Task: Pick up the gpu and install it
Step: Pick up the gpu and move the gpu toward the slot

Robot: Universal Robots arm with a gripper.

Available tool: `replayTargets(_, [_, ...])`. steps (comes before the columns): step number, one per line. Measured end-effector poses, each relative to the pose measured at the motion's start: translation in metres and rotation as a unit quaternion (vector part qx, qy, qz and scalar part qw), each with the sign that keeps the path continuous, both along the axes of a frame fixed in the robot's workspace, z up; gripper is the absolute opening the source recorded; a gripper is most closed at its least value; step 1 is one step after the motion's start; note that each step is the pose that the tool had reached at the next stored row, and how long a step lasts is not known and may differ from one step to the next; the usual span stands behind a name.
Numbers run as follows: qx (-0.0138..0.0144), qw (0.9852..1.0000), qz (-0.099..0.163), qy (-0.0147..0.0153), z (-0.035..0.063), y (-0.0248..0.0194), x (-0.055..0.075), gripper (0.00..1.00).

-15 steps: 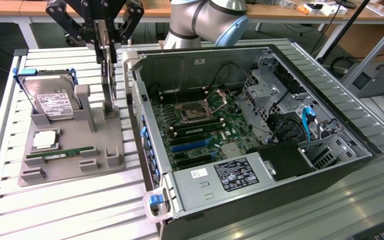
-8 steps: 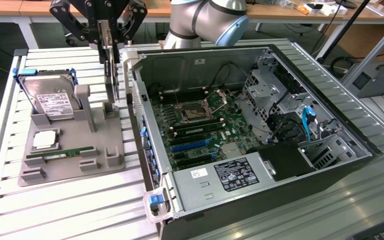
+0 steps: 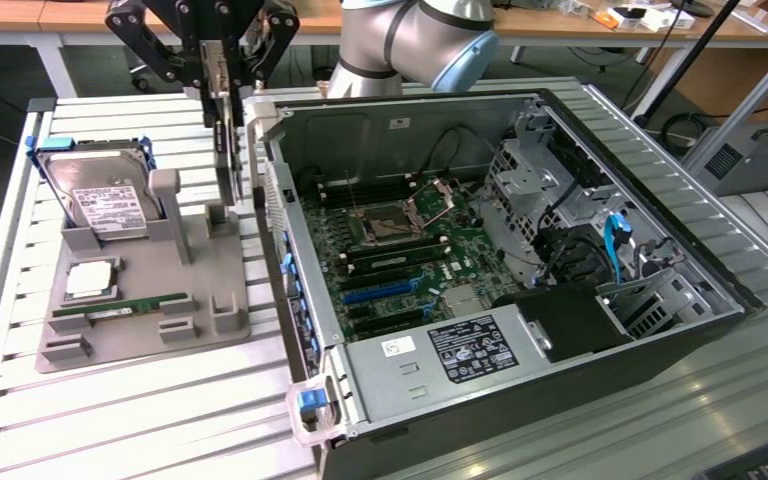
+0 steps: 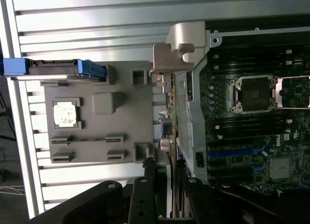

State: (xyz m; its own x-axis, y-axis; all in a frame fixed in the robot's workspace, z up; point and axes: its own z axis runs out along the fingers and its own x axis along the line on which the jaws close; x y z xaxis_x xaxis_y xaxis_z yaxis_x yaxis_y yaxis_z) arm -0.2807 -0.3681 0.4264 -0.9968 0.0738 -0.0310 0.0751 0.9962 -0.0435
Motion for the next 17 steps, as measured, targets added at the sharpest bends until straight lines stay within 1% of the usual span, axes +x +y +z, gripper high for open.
replayTargets(17, [0.0, 1.0, 0.0, 0.0, 0.0, -0.0006, 0.011, 0.27])
